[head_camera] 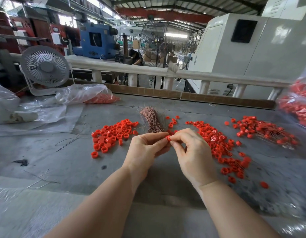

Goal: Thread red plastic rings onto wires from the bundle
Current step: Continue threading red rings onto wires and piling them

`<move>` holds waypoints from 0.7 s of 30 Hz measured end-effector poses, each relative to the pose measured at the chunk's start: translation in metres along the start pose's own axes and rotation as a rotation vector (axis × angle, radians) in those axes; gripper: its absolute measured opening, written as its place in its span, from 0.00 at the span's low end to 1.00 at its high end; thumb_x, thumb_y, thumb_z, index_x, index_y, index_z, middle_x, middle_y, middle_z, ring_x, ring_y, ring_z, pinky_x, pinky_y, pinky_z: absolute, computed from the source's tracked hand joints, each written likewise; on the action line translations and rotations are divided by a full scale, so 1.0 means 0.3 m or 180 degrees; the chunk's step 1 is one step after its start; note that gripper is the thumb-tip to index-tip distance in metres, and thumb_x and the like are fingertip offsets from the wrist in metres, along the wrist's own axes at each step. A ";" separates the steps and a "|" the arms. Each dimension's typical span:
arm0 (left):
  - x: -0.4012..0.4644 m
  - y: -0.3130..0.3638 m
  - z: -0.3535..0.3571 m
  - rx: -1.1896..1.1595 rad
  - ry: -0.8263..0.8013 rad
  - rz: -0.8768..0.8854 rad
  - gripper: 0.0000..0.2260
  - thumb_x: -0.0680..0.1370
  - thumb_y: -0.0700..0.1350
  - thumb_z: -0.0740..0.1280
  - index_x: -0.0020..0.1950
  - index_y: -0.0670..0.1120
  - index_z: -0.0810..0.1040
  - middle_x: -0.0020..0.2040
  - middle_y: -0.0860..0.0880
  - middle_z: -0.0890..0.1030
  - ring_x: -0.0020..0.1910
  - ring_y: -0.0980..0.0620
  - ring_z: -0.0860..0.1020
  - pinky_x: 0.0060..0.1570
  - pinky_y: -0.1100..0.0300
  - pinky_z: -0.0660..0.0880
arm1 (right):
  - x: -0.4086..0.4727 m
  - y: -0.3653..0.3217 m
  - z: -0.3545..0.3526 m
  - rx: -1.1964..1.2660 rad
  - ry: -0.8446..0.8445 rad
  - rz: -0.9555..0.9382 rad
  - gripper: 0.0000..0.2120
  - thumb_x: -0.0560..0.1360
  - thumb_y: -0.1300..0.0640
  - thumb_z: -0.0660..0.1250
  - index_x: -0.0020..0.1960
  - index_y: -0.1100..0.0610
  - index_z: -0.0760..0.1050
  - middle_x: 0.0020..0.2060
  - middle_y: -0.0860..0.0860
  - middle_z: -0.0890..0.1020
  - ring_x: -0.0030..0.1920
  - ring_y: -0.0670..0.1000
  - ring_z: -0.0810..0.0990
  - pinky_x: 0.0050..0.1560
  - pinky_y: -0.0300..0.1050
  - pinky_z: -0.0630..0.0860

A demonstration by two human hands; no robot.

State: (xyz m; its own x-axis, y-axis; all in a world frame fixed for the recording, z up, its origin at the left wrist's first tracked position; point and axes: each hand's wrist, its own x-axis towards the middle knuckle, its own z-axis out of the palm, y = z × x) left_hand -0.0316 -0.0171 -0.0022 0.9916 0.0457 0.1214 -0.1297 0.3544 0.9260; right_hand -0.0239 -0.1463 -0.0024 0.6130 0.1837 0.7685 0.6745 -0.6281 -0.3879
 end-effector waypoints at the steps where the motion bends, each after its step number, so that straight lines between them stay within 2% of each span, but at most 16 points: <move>1: 0.001 -0.002 0.000 0.0007 0.0021 -0.0012 0.08 0.73 0.30 0.66 0.45 0.41 0.81 0.35 0.48 0.84 0.34 0.56 0.82 0.35 0.69 0.77 | -0.003 0.001 0.001 -0.0037 -0.0040 0.0024 0.03 0.70 0.66 0.69 0.42 0.60 0.80 0.39 0.52 0.80 0.43 0.54 0.78 0.45 0.46 0.74; 14: 0.002 -0.023 0.001 0.0383 0.0098 0.0035 0.11 0.74 0.29 0.65 0.41 0.43 0.80 0.31 0.50 0.83 0.31 0.59 0.80 0.34 0.69 0.76 | -0.030 0.004 0.019 -0.0445 -0.0324 0.0109 0.02 0.72 0.66 0.67 0.42 0.60 0.75 0.39 0.54 0.79 0.43 0.56 0.77 0.43 0.42 0.68; 21: 0.006 -0.033 -0.001 0.0572 0.0076 0.0111 0.12 0.74 0.28 0.65 0.40 0.45 0.80 0.30 0.52 0.82 0.31 0.59 0.80 0.34 0.69 0.76 | -0.031 -0.001 0.020 -0.0645 -0.0395 0.0037 0.03 0.71 0.67 0.67 0.42 0.61 0.74 0.39 0.55 0.79 0.43 0.58 0.77 0.43 0.46 0.69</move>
State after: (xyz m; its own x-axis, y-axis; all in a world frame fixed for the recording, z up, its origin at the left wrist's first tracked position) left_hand -0.0284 -0.0204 -0.0112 0.9859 0.0781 0.1479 -0.1599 0.1799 0.9706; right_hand -0.0274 -0.1433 -0.0125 0.6745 0.2591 0.6913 0.5785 -0.7673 -0.2767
